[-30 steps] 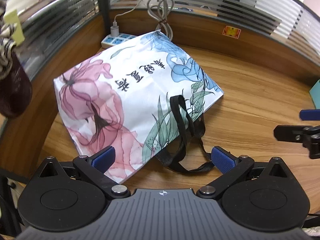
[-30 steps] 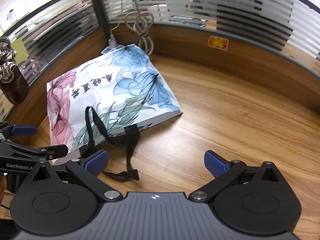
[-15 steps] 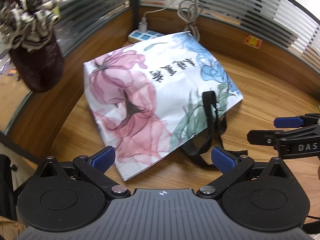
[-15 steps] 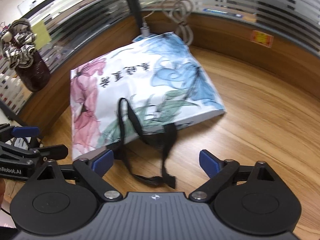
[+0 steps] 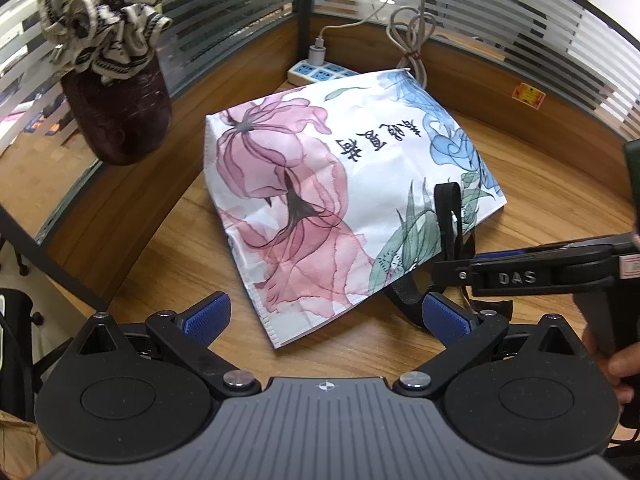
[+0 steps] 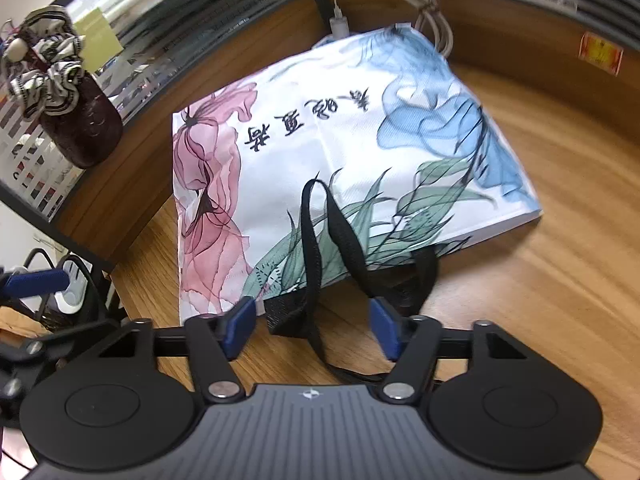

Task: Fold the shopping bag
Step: 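Grasp the black strap handle with the right tool and lift the bag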

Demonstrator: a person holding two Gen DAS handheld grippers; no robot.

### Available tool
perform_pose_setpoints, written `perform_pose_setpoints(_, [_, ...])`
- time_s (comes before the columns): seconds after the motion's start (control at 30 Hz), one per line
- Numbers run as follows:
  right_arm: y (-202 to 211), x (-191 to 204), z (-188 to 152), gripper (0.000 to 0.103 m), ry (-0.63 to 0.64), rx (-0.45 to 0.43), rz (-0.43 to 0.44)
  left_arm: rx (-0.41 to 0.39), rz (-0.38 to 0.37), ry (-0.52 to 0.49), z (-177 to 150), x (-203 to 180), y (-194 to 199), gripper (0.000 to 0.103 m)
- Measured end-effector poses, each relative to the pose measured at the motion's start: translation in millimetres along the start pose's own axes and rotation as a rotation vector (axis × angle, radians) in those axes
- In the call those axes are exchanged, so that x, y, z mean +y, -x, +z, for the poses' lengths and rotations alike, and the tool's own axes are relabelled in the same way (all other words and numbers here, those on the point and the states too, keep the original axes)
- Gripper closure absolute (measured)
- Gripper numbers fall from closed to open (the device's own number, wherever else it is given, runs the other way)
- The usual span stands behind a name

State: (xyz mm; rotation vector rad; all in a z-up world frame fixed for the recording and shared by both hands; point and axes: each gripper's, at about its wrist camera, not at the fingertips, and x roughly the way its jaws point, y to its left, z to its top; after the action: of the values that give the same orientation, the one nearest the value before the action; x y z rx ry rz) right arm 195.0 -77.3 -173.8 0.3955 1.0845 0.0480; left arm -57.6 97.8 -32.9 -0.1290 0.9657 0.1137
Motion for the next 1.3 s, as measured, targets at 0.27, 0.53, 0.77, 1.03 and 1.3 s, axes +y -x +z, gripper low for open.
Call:
perform_pose_setpoints(0.27, [-12,-8,4,0.093,-0.064,0.019,0.045,0.005,0.014,0.045,0,12,-2,0.000])
perform_pose_setpoints(0.53, [3,-31,-1,0.095,-0.086,-0.018,0.011,0.004,0.023,0.020,6,8,-13,0.000])
perform_pose_setpoints(0.77, [41,-66,-10,0.095,-0.119,-0.075,-0.071,0.004,0.030,-0.003,12,2,-22,0.000])
perform_pose_setpoints(1.03, [84,-127,-20,0.095,-0.218,-0.144,-0.202,0.007,0.010,-0.030,18,-8,-35,0.000])
perform_pose_setpoints(1.3, [122,-191,-27,0.095,-0.244,-0.178,-0.331,0.017,-0.027,-0.081,19,-40,-39,0.000])
